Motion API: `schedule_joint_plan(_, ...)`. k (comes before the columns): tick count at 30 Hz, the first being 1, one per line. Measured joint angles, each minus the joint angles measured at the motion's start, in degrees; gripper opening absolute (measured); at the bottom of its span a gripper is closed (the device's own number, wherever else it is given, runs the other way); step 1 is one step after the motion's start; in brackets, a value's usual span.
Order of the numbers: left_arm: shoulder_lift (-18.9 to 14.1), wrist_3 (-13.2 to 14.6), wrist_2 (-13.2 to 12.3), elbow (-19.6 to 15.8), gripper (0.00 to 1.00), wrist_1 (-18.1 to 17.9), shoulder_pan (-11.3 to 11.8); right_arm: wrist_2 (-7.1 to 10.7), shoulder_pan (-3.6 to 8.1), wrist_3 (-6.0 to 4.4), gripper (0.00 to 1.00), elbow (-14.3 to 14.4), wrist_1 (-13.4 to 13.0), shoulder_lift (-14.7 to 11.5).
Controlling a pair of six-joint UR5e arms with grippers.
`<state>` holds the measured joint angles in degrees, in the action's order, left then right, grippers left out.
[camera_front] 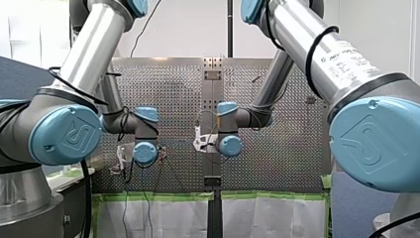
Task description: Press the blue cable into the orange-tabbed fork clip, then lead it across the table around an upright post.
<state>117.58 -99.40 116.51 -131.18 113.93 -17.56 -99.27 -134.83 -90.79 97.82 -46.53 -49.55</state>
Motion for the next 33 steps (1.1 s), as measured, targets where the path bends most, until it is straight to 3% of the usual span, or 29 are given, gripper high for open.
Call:
schedule_joint_plan(9,5.09,-1.17,-1.31,3.27,0.00,-0.43,1.13,0.31,1.27,0.14,0.00,-1.43,-0.25,4.13)
schedule_joint_plan(21,10.63,-0.88,-1.72,3.82,0.00,-0.19,3.00,4.11,2.08,0.10,0.00,-5.74,-0.37,10.07)
schedule_joint_plan(25,11.26,-0.88,-3.01,4.97,0.00,0.50,3.70,5.29,2.49,0.30,0.00,-7.78,0.46,11.83)
schedule_joint_plan(33,11.45,-0.98,-4.57,8.32,0.00,3.74,5.12,5.64,2.92,0.65,0.00,-10.99,2.01,14.37)
